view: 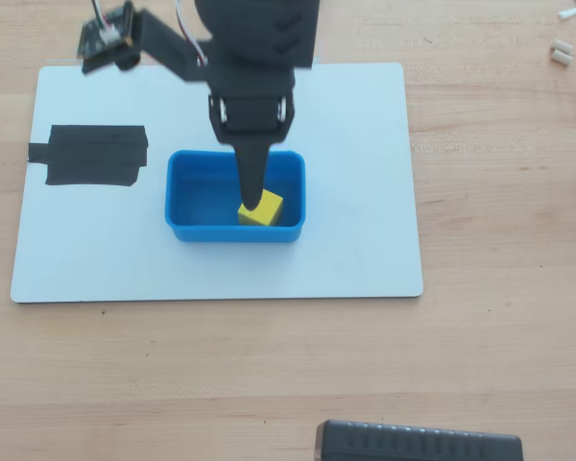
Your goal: Pick up yellow cube and drop it in the blue rectangular bin
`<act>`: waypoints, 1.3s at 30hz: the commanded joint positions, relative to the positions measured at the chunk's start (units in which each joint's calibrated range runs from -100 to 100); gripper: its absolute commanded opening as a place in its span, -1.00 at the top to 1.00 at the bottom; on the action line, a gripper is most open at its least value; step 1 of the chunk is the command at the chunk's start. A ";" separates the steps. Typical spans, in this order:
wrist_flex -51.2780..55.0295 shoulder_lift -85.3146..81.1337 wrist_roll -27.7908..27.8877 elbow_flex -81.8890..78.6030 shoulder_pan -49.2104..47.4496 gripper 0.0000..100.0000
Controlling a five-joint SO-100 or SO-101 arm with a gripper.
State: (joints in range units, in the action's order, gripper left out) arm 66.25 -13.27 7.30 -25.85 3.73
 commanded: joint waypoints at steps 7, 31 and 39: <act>7.73 -23.75 -0.78 -7.42 -2.02 0.96; -3.41 -64.43 -0.63 -51.15 -4.42 1.00; -3.91 -74.93 -0.78 -62.15 -4.59 1.00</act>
State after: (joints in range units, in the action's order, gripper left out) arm 62.81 -81.80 6.86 -84.77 -0.16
